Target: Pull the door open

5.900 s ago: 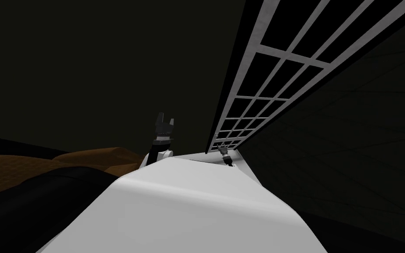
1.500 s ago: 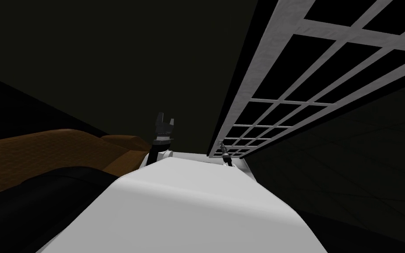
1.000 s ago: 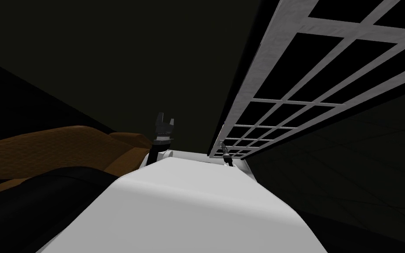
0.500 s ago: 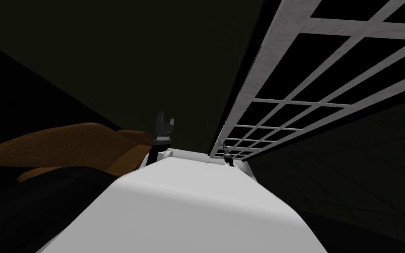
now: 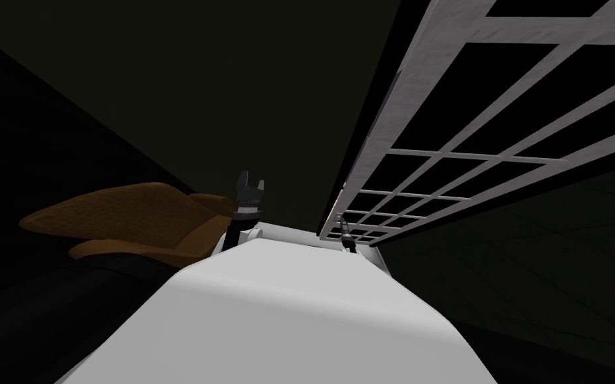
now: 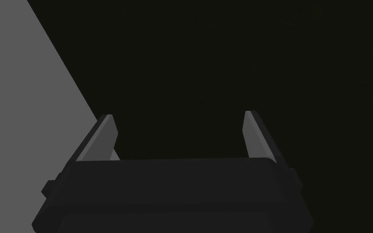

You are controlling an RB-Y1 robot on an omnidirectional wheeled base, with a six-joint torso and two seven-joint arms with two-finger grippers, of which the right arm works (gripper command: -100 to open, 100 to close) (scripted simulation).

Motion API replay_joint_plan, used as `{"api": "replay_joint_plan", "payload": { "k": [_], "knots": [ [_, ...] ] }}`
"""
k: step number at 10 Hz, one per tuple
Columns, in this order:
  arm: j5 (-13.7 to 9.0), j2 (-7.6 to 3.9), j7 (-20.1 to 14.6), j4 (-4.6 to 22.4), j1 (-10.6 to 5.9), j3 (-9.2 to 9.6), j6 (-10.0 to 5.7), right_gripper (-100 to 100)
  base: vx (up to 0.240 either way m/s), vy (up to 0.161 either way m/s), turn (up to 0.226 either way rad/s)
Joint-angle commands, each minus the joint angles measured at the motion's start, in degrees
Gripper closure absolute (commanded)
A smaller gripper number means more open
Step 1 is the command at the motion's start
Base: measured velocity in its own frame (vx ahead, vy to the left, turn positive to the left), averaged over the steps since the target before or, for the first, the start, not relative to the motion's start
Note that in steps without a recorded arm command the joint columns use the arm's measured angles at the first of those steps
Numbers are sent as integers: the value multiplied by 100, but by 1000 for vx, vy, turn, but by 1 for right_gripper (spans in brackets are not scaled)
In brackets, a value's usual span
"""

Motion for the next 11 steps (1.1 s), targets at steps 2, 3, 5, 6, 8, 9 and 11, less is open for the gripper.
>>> {"api": "replay_joint_plan", "payload": {
  "k": [2,3,5,6,8,9,11],
  "knots": [
    [-141,92,-412,81,-23,164,-84,100,-28,-12,88],
    [-270,67,-563,70,-9,203,-80,100,-55,-12,120],
    [-399,41,-853,58,5,242,-76,100,-42,-20,85],
    [-399,41,-908,58,5,242,-76,100,-31,-17,67],
    [-528,15,-1148,46,20,282,-72,100,-33,-12,83],
    [-658,-11,-1363,34,34,321,-67,100,-30,-7,102],
    [-787,-36,-1628,22,48,361,-63,100,-51,-25,108]
  ]
}}
